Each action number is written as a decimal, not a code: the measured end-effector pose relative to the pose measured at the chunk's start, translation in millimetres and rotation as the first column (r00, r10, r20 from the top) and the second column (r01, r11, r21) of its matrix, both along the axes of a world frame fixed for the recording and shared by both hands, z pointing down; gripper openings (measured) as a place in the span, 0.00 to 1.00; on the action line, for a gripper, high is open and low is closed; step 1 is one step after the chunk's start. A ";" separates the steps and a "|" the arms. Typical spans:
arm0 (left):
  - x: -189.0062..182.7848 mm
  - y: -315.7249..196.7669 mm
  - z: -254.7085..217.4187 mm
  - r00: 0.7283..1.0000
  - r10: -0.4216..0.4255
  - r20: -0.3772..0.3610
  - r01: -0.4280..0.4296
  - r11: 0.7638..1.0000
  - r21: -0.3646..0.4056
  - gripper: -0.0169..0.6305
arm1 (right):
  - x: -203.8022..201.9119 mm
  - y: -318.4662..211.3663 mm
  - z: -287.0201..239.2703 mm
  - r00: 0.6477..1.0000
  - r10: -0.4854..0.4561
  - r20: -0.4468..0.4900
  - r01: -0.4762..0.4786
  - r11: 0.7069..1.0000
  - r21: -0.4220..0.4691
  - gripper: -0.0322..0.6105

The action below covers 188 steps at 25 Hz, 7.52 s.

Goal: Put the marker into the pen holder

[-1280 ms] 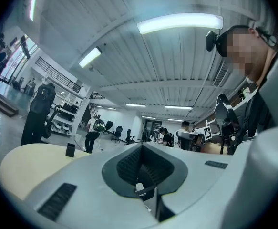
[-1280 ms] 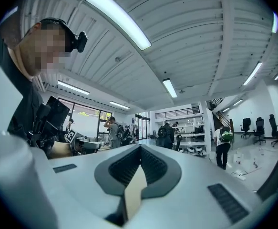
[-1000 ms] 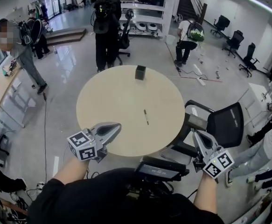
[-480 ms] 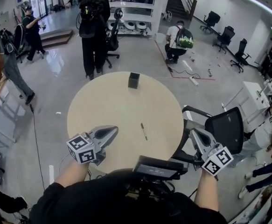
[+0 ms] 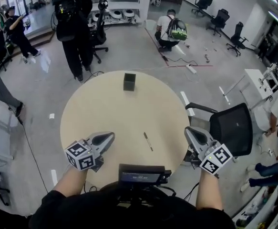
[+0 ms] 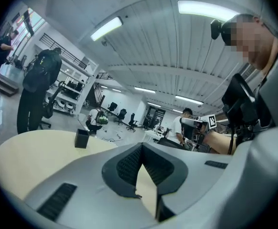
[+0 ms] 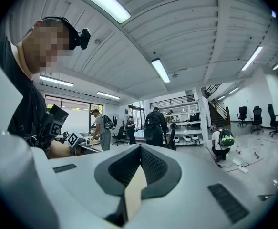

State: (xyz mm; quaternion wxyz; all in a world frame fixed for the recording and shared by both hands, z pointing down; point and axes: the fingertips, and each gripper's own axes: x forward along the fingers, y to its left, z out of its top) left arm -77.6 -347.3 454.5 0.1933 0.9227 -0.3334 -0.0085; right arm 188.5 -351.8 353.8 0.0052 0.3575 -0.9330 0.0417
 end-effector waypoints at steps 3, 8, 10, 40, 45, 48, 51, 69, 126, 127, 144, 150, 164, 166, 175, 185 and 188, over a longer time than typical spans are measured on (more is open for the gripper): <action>12.5 -14.2 21.4 0.998 -0.056 0.025 0.057 0.997 -0.052 0.02 | 7.9 -21.2 10.7 0.999 -0.053 0.012 0.053 0.999 -0.006 0.06; 54.7 -33.9 40.6 0.986 -0.158 0.052 0.164 0.975 -0.149 0.02 | 39.6 -50.2 24.7 0.991 -0.132 0.033 0.133 0.991 -0.023 0.06; 71.0 -40.1 51.7 0.980 -0.181 0.077 0.193 0.963 -0.188 0.02 | 50.9 -57.2 25.8 0.988 -0.151 0.040 0.152 0.988 -0.021 0.06; 176.1 -110.3 355.9 0.890 -0.024 0.455 0.422 0.422 -0.802 0.39 | 152.1 -69.3 97.6 0.996 -0.018 0.086 0.027 0.993 -0.114 0.06; 180.9 -113.6 361.9 0.856 -0.018 0.517 0.482 0.389 -0.785 0.39 | 173.0 -65.5 104.0 0.993 0.011 0.118 0.004 0.992 -0.129 0.06; 178.1 -111.2 363.1 0.821 0.001 0.570 0.525 0.388 -0.757 0.38 | 178.2 -62.6 105.2 0.992 0.021 0.126 -0.004 0.991 -0.132 0.06; 167.7 -105.7 367.4 0.731 0.038 0.681 0.610 0.412 -0.677 0.27 | 182.3 -61.3 106.9 0.991 0.025 0.132 -0.007 0.991 -0.134 0.06; 173.0 -126.5 297.0 0.919 -0.117 0.376 0.365 0.612 -0.702 0.12 | 164.2 -68.3 93.9 0.993 0.003 0.118 0.012 0.992 -0.124 0.06; -15.8 -468.3 49.5 0.933 -0.352 -0.078 0.360 0.911 0.202 0.12 | -60.9 -308.1 140.3 0.974 -0.160 0.159 0.173 0.982 -0.070 0.06; -12.6 -472.5 58.9 0.934 -0.351 -0.072 0.358 0.913 0.197 0.12 | -60.6 -309.7 144.3 0.974 -0.160 0.158 0.173 0.982 -0.072 0.06; 20.1 -513.4 143.7 0.939 -0.339 0.053 0.324 0.927 0.188 0.12 | -33.6 -328.7 188.8 0.983 -0.124 0.138 0.140 0.984 -0.114 0.06; 29.5 -509.7 178.3 0.943 -0.313 0.110 0.301 0.947 0.112 0.14 | -28.9 -323.5 190.9 0.983 -0.122 0.138 0.139 0.983 -0.120 0.06; 4.1 -439.9 -4.4 0.957 -0.280 -0.081 0.291 0.914 0.283 0.26 | -34.0 -298.5 128.7 0.981 -0.135 0.142 0.143 0.988 -0.051 0.06; -2.1 -415.5 -21.2 0.953 -0.282 -0.106 0.301 0.910 0.286 0.12 | -33.5 -288.5 114.2 0.982 -0.134 0.135 0.140 0.989 -0.038 0.06; -26.2 -271.6 -66.7 0.984 -0.084 -0.158 0.118 0.968 0.223 0.02 | -45.7 -227.4 56.5 0.989 -0.102 0.106 0.104 0.994 -0.015 0.06; -76.5 -119.1 -113.2 0.980 -0.035 -0.194 0.082 0.968 0.237 0.02 | -69.1 -128.3 -2.2 0.994 -0.048 0.098 0.045 0.998 0.034 0.06; -74.8 -83.6 -121.7 0.980 -0.052 -0.193 0.094 0.971 0.218 0.02 | -70.8 -102.1 -21.1 0.992 -0.071 0.100 0.066 0.996 0.054 0.06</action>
